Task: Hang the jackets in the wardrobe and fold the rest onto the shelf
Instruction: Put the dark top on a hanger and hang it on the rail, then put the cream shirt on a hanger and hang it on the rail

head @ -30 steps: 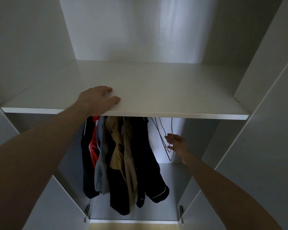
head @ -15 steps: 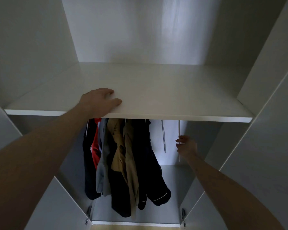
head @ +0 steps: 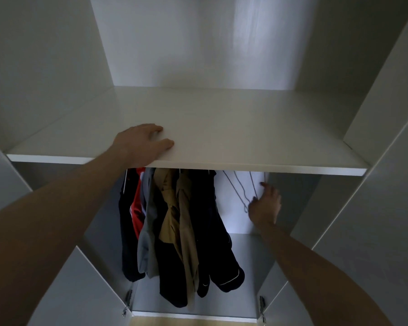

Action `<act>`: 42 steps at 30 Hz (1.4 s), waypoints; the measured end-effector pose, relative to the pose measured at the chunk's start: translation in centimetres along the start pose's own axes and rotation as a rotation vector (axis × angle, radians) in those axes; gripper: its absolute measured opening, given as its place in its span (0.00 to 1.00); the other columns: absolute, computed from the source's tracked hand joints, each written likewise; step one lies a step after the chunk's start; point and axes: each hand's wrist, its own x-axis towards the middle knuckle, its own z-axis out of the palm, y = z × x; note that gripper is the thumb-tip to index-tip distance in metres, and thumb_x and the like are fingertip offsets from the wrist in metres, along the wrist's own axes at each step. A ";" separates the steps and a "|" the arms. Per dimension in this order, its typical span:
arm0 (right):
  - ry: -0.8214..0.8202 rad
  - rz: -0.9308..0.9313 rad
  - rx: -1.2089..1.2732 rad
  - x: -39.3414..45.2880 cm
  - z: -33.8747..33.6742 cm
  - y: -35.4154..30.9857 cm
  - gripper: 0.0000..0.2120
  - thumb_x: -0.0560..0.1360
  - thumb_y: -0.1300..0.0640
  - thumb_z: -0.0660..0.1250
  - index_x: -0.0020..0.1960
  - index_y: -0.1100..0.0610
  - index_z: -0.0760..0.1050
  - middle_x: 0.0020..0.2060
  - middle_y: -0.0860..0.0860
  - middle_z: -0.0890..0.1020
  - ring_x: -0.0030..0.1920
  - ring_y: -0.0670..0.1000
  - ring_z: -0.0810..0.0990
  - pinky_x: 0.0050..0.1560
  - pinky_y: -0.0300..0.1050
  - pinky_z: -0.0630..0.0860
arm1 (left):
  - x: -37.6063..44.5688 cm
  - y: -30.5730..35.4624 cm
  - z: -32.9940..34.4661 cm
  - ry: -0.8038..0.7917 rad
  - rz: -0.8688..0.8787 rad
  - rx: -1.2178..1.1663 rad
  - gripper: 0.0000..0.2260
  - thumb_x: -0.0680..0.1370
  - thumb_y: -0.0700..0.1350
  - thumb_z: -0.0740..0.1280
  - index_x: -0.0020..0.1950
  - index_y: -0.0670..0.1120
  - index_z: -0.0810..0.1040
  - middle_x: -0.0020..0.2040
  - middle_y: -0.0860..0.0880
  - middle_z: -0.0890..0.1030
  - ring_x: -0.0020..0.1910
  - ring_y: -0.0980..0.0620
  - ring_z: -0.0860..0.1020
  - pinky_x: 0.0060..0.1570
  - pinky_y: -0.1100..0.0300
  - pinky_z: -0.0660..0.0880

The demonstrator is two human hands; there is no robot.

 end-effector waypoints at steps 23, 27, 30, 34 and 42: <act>-0.034 -0.066 0.327 -4.9 0.4 -0.9 0.09 0.80 0.66 0.64 0.53 0.53 0.75 0.42 0.45 0.81 0.35 0.49 0.79 0.38 0.41 0.72 | 0.3 -0.2 0.3 0.002 0.012 0.022 0.35 0.74 0.73 0.60 0.77 0.58 0.68 0.79 0.52 0.68 0.75 0.45 0.69 0.72 0.47 0.65; -0.059 -0.049 0.341 -9.2 -2.4 0.9 0.11 0.81 0.64 0.65 0.51 0.47 0.74 0.41 0.44 0.82 0.37 0.42 0.80 0.39 0.30 0.71 | 0.0 -0.1 0.2 -0.011 0.016 0.010 0.34 0.74 0.73 0.59 0.76 0.58 0.70 0.78 0.51 0.69 0.73 0.44 0.71 0.71 0.46 0.66; -0.064 -0.004 0.354 -13.2 -4.5 1.7 0.11 0.81 0.60 0.65 0.49 0.43 0.74 0.41 0.44 0.82 0.37 0.42 0.80 0.38 0.32 0.72 | -0.8 0.1 -0.2 -0.015 0.034 -0.014 0.32 0.74 0.70 0.60 0.75 0.56 0.71 0.77 0.50 0.71 0.72 0.44 0.72 0.70 0.47 0.67; -0.054 0.029 0.350 -19.0 -7.6 1.6 0.09 0.80 0.59 0.69 0.48 0.45 0.75 0.36 0.44 0.80 0.34 0.42 0.78 0.38 0.41 0.73 | -2.2 0.5 -0.6 0.012 0.103 -0.079 0.29 0.75 0.67 0.60 0.70 0.54 0.76 0.71 0.49 0.77 0.66 0.45 0.76 0.65 0.49 0.70; -0.015 0.125 0.251 -32.9 -15.5 1.1 0.09 0.80 0.55 0.69 0.52 0.41 0.73 0.42 0.40 0.83 0.30 0.45 0.80 0.33 0.43 0.76 | -3.7 0.2 -0.7 0.219 0.324 -0.103 0.20 0.75 0.63 0.58 0.51 0.52 0.83 0.54 0.48 0.85 0.54 0.42 0.81 0.58 0.50 0.74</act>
